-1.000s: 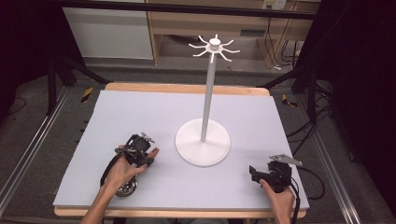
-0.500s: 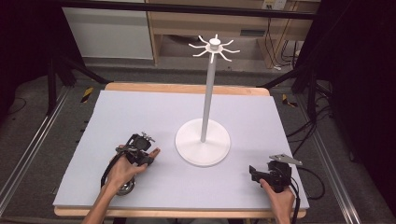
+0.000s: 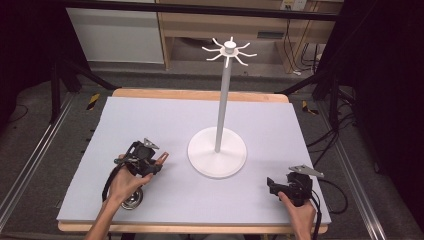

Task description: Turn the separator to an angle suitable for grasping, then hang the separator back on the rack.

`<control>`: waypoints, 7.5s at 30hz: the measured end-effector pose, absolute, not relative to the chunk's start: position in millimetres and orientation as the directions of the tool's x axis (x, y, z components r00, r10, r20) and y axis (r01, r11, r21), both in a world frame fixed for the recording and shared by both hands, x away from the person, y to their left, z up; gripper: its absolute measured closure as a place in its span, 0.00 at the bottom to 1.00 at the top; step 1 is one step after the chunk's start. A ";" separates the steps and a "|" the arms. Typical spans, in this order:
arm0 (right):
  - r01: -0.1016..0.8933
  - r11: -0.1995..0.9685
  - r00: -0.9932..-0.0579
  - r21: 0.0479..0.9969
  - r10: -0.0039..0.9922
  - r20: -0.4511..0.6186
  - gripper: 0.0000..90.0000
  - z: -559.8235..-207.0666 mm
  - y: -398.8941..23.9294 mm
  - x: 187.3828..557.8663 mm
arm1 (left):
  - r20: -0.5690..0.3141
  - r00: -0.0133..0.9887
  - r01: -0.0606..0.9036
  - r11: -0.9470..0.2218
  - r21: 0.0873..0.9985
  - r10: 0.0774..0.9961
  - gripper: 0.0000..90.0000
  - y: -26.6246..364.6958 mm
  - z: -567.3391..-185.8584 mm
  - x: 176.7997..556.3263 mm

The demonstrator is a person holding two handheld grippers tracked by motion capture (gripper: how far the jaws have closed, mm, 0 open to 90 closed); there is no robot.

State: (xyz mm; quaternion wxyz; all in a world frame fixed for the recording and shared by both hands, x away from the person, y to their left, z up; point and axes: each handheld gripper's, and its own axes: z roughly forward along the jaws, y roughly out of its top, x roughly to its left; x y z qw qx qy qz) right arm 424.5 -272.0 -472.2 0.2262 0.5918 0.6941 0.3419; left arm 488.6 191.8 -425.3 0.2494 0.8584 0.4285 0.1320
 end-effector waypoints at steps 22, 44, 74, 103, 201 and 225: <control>0.664 0.056 -0.187 0.746 0.978 0.092 0.07 -472.1 -272.5 423.8 | 0.012 0.580 0.523 -0.384 0.761 0.815 0.76 211.8 -375.3 459.2; 0.647 0.064 -0.195 0.760 0.977 0.084 0.08 -471.3 -271.5 422.7 | -0.030 0.570 0.318 -0.187 0.929 0.821 0.75 218.3 -332.6 445.2; 0.631 0.057 -0.198 0.773 0.976 0.089 0.08 -468.2 -268.7 421.3 | -0.035 0.639 0.182 -0.107 0.977 0.768 0.75 200.4 -275.1 441.6; 0.630 0.079 -0.205 0.773 0.976 0.067 0.08 -468.2 -266.4 424.5 | -0.009 0.696 0.098 -0.083 0.992 0.718 0.75 173.0 -228.4 448.6; 0.633 0.060 -0.198 0.772 0.977 0.086 0.08 -468.1 -269.0 426.2 | 0.029 0.747 0.077 -0.130 0.989 0.664 0.75 97.6 -187.8 489.0; 0.631 0.058 -0.197 0.774 0.976 0.088 0.08 -467.8 -269.9 425.4 | 0.088 0.756 0.029 -0.168 0.985 0.649 0.75 73.9 -187.0 457.7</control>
